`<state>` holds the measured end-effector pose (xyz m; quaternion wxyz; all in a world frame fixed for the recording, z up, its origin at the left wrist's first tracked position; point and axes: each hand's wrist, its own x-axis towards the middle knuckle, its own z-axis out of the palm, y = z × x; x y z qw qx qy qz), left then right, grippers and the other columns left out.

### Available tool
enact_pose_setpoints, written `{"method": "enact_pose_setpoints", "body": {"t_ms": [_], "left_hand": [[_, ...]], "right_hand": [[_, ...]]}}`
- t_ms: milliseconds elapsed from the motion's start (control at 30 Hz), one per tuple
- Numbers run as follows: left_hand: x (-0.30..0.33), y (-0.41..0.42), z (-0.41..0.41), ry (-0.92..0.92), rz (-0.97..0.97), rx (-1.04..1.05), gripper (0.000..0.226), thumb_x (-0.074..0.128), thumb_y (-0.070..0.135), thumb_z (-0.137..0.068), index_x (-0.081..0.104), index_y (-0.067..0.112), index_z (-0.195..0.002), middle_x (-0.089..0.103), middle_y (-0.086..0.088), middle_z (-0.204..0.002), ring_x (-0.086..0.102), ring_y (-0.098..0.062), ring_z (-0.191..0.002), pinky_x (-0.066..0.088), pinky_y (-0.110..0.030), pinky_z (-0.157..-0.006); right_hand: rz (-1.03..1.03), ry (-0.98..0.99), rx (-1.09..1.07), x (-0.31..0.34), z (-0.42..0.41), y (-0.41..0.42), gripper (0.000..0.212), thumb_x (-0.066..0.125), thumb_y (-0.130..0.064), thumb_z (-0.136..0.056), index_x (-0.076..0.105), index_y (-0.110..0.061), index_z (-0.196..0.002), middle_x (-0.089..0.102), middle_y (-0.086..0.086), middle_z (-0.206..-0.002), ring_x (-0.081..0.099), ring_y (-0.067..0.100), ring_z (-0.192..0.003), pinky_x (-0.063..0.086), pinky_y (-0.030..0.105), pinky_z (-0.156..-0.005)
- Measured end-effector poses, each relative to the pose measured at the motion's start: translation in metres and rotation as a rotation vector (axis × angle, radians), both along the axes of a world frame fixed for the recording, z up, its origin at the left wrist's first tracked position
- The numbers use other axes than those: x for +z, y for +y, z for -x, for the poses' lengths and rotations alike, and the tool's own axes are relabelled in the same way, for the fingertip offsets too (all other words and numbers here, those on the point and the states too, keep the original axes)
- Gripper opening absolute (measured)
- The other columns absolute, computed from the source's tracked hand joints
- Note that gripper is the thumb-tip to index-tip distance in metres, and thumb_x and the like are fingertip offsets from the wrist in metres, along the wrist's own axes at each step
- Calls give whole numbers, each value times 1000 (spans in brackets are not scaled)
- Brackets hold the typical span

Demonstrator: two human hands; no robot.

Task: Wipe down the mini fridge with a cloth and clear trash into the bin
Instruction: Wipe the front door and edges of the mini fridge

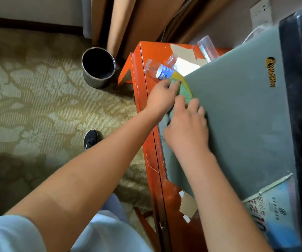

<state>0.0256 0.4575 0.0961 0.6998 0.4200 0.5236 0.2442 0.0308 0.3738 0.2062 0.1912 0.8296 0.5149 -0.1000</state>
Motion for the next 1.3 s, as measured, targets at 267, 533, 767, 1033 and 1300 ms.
{"method": "enact_pose_setpoints", "body": {"t_ms": [267, 533, 767, 1033, 1300], "left_hand": [[-35, -35, 3, 113, 214, -130, 36, 64, 27, -87, 52, 14, -56, 48, 4, -53, 43, -16, -54, 33, -24, -52], [-48, -7, -3, 40, 119, -26, 28, 55, 32, -95, 58, 14, -73, 57, -6, -70, 50, -19, -67, 43, -34, -63], [-76, -40, 5, 124, 300, -190, 36, 66, 24, -85, 46, 16, -56, 42, 1, -56, 39, -19, -56, 35, -30, -57], [-78, 24, -9, 71, 119, 33, 30, 55, 30, -94, 56, 16, -67, 59, -2, -67, 52, -19, -64, 48, -38, -65], [-110, -8, -1, 146, 322, -183, 24, 63, 21, -85, 55, 12, -65, 51, -8, -67, 45, -21, -65, 41, -36, -60]], "right_hand": [[381, 110, -107, -9, -13, 9, 77, 62, -22, -90, 22, -14, -156, 38, 20, -143, 41, 40, -131, 38, 44, -107], [140, 51, -33, -34, -2, 7, 57, 64, -23, -88, 39, -14, -138, 42, 17, -134, 45, 37, -121, 42, 42, -100], [488, 134, -162, -43, -10, 15, 62, 57, -22, -91, 34, -11, -148, 39, 21, -141, 42, 39, -130, 39, 43, -107], [98, 30, 1, -61, -9, 38, 46, 61, -18, -88, 47, -13, -131, 45, 18, -130, 47, 38, -118, 42, 43, -99], [494, 152, -170, -72, -11, 50, 58, 61, -23, -90, 42, -10, -142, 41, 22, -140, 44, 39, -129, 40, 42, -106]]}}
